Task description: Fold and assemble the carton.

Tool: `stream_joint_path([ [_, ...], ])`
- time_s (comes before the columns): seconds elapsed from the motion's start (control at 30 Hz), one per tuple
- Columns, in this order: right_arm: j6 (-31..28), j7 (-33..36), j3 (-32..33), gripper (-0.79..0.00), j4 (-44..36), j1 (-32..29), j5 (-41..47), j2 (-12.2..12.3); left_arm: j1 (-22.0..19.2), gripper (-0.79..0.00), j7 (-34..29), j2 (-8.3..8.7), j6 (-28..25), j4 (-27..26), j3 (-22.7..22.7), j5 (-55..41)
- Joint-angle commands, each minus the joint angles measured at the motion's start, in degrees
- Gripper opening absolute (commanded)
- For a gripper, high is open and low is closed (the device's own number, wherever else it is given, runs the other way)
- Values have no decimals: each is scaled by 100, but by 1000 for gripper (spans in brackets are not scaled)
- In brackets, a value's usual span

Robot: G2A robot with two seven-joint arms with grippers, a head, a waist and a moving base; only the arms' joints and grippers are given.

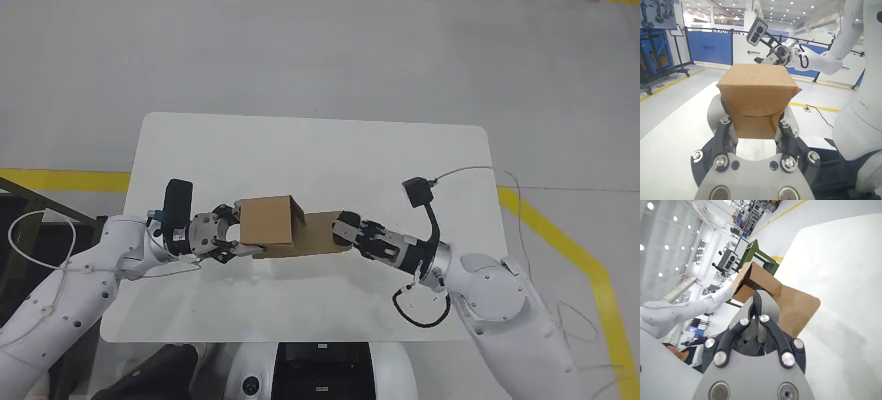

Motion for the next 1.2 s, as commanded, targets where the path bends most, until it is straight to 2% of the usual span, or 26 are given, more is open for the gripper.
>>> stream_joint_path([
  [0.0, 43, -22, 298, -785, 49, -209, 269, 34, 29, -471, 34, -8, 0, -12, -40, 27],
  [0.2, 339, -27, 898, -785, 270, -732, 566, 116, 116, -477, 87, -30, 0, -71, -133, 98],
  [0.3, 474, 143, 799, -785, 448, -738, 668, 120, 148, -480, 119, -40, 0, -125, -166, 101],
  [0.47, 575, 329, 381, -779, 848, -368, 833, 78, 158, -486, 87, -69, 0, -218, -178, 99],
  [0.5, 571, 323, 296, -708, 927, -278, 852, 65, 155, -483, 69, -77, 0, -236, -175, 102],
  [0.57, 486, 312, 123, -653, 1024, -107, 835, 40, 149, -483, 44, -93, 0, -258, -167, 95],
  [0.6, 425, 304, 43, -665, 1074, -44, 885, 25, 145, -483, 27, -100, 0, -263, -161, 91],
  [0.67, 337, 344, -119, -754, 1136, 66, 956, 0, 135, -483, -4, -115, 0, -270, -145, 83],
  [0.87, 77, 514, -412, -767, 1252, 306, 1294, -51, 83, -489, -175, -165, 0, -203, -81, 100],
  [1.17, 49, 618, -461, -785, 943, 248, 1363, -36, 17, -499, -449, -268, 93, -124, -67, 273],
])
